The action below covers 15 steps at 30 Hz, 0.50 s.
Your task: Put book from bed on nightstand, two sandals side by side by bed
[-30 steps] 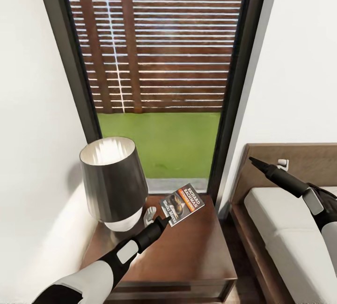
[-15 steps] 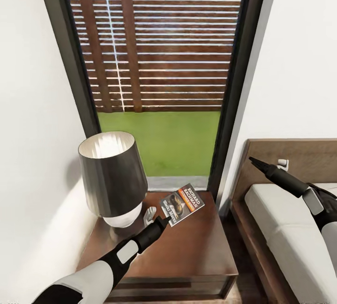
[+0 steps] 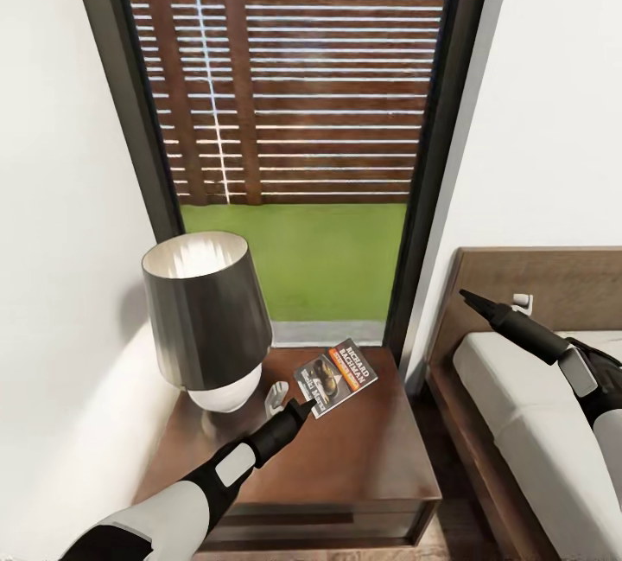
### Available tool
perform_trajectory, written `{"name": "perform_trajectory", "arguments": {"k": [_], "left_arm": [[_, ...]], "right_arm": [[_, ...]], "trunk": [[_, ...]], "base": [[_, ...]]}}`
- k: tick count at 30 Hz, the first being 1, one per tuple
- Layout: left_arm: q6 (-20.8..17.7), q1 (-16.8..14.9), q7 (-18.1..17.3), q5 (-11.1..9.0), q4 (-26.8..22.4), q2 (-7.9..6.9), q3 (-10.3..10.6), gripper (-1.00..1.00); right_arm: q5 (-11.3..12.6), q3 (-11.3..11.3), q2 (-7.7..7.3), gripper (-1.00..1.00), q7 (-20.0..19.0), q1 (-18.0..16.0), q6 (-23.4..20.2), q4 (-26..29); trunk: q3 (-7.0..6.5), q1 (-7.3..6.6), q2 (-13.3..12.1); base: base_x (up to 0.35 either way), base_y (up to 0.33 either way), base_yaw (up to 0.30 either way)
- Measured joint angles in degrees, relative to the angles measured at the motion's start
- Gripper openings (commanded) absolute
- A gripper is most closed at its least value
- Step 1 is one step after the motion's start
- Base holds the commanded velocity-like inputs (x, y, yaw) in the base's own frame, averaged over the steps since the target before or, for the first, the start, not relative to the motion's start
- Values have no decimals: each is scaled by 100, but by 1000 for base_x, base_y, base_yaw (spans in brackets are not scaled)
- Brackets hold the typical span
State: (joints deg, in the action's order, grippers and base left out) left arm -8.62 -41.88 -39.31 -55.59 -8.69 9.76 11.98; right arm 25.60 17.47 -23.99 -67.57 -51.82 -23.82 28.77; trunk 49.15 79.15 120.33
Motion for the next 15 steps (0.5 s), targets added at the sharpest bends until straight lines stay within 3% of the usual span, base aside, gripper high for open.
{"name": "perform_trajectory", "arguments": {"k": [15], "left_arm": [[0, 0, 0, 0, 5, 0, 1, -100]], "right_arm": [[0, -2, 0, 100, 2, 0, 0, 0]], "trunk": [[269, 330, 602]], "base": [[0, 0, 0]]}}
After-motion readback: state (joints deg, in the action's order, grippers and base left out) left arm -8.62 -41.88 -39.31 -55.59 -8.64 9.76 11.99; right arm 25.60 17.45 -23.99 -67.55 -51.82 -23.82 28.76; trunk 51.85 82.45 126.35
